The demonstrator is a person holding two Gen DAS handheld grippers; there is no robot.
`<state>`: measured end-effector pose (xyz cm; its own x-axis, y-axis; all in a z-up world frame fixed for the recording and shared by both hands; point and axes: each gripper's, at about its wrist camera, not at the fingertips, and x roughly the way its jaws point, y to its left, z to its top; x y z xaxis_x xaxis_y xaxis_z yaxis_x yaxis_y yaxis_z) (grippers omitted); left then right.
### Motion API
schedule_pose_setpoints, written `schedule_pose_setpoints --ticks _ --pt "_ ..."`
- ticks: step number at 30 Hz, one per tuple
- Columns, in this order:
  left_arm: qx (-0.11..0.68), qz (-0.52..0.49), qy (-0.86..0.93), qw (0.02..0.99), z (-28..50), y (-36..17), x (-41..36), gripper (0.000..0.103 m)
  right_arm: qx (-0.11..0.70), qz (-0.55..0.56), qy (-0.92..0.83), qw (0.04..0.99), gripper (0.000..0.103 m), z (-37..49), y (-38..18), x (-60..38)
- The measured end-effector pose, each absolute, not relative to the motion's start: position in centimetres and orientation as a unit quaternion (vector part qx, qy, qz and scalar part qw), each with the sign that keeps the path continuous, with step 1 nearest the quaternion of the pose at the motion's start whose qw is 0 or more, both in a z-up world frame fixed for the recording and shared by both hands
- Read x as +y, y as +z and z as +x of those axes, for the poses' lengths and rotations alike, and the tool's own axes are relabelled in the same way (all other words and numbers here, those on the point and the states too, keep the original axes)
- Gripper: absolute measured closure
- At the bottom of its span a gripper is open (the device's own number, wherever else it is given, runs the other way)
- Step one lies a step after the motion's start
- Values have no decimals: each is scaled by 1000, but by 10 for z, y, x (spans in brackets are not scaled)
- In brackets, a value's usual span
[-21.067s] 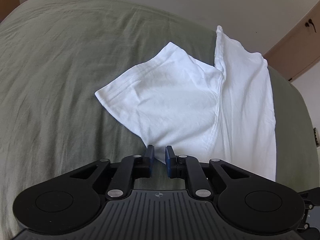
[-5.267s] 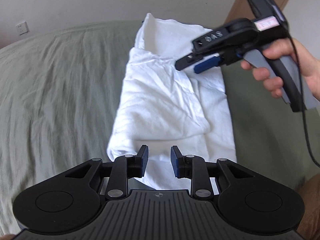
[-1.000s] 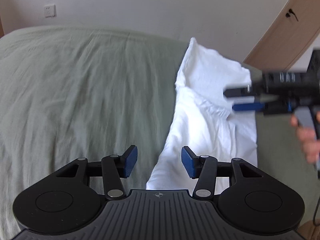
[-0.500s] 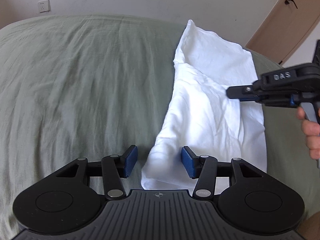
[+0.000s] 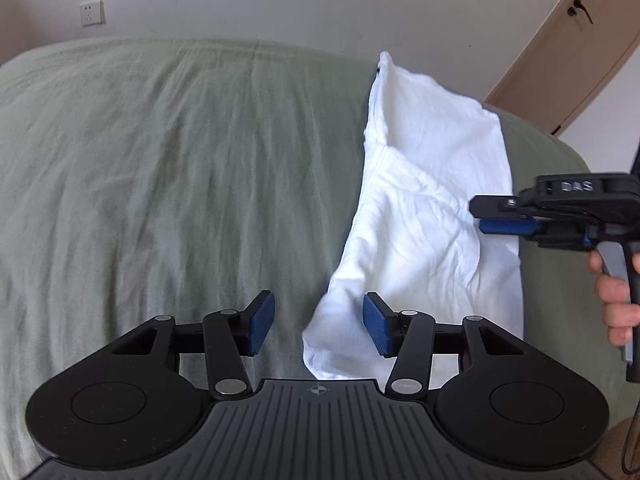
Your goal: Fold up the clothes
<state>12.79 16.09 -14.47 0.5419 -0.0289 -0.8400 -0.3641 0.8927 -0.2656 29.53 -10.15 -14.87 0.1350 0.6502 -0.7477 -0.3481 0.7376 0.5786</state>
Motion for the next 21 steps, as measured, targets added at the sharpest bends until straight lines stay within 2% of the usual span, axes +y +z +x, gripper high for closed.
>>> schedule_pose_setpoints --ticks 7,9,13,15,18,19,21 --pt "467 -198 91 857 140 -142 157 55 583 107 377 711 55 236 -143 -113" --pt "471 -196 86 856 138 -145 153 55 590 95 377 708 62 223 -149 -110" --pt "478 -180 80 856 131 -150 144 55 596 75 367 710 63 210 -160 -106" --pt "483 -174 80 855 130 -152 142 55 597 74 366 710 69 205 -164 -104" --pt "496 -161 89 849 131 -160 143 56 595 67 364 714 84 201 -169 -102" --pt "500 -157 92 847 132 -164 144 56 594 62 361 716 98 199 -169 -101" --pt "504 -158 95 844 131 -168 148 55 593 52 356 720 102 197 -171 -100"
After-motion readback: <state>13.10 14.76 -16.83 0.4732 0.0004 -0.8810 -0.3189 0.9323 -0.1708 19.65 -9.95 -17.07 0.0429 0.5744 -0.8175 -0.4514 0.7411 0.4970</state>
